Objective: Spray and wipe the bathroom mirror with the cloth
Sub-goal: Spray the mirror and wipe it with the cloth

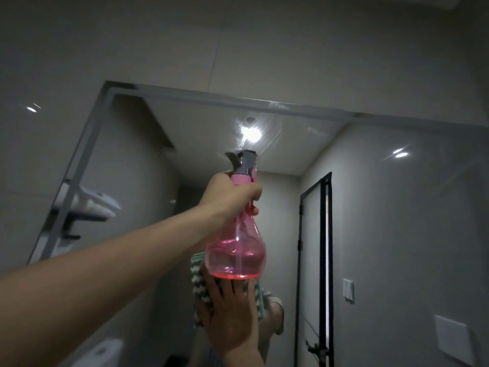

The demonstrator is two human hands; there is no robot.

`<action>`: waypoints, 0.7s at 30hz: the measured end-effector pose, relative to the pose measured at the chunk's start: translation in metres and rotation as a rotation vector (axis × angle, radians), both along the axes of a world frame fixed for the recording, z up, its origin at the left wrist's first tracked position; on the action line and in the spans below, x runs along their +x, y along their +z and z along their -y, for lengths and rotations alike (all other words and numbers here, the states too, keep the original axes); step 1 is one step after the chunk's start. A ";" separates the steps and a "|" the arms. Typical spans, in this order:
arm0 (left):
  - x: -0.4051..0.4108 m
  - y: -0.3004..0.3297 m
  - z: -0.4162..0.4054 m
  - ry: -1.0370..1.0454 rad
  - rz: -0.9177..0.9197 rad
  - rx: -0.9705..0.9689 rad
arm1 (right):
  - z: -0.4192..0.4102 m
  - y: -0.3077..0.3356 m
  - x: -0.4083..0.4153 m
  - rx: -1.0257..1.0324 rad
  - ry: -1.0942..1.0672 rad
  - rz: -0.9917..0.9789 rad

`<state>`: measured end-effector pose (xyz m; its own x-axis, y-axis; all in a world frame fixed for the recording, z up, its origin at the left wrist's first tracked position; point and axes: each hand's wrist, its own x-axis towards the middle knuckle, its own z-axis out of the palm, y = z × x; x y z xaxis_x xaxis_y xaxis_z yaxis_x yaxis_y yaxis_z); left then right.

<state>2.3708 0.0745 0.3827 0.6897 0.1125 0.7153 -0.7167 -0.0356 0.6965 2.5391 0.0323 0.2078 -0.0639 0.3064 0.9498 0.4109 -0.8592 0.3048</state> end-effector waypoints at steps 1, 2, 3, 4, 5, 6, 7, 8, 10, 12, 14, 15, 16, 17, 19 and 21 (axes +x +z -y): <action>-0.001 0.004 0.002 -0.009 0.012 0.018 | -0.003 0.000 0.005 0.024 -0.006 0.030; 0.000 0.008 0.002 -0.005 0.025 0.031 | -0.004 0.000 0.007 0.059 -0.007 0.034; 0.001 0.012 0.003 0.009 0.042 0.045 | -0.005 0.000 0.008 0.073 0.013 0.018; 0.003 0.016 0.004 0.030 0.060 0.059 | -0.006 0.000 0.006 0.086 0.007 0.042; 0.005 0.019 0.005 0.043 0.082 0.073 | -0.007 0.001 0.010 0.092 -0.008 0.098; 0.008 0.022 0.007 0.051 0.107 0.088 | -0.006 0.001 0.010 0.094 -0.029 0.103; 0.010 0.023 0.008 0.057 0.127 0.099 | 0.004 0.000 0.014 0.067 -0.055 0.075; 0.014 0.024 0.009 0.057 0.144 0.105 | 0.013 -0.001 0.022 0.029 -0.069 0.076; 0.020 0.024 0.010 0.043 0.165 0.106 | 0.017 0.000 0.032 0.023 -0.151 0.139; 0.026 0.023 0.010 0.047 0.182 0.103 | 0.011 -0.003 0.026 0.059 -0.153 0.175; 0.033 0.021 0.011 0.067 0.191 0.098 | -0.003 -0.001 0.020 0.074 -0.177 0.238; 0.036 0.020 0.011 0.081 0.186 0.105 | -0.001 -0.002 0.015 0.043 -0.168 0.197; 0.039 0.019 0.012 0.093 0.180 0.113 | 0.001 -0.003 0.012 0.023 -0.152 0.154; 0.042 0.019 0.013 0.101 0.168 0.119 | 0.002 -0.004 0.015 0.007 -0.163 0.149; 0.046 0.020 0.015 0.099 0.153 0.102 | 0.004 0.000 0.017 0.010 -0.192 0.136; 0.051 0.022 0.015 0.104 0.144 0.074 | 0.004 0.002 0.020 0.009 -0.214 0.205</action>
<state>2.4216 0.0594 0.4050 0.5666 0.1214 0.8150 -0.7988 -0.1620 0.5794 2.5592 0.0278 0.2094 -0.1897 0.3252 0.9264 0.1512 -0.9226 0.3548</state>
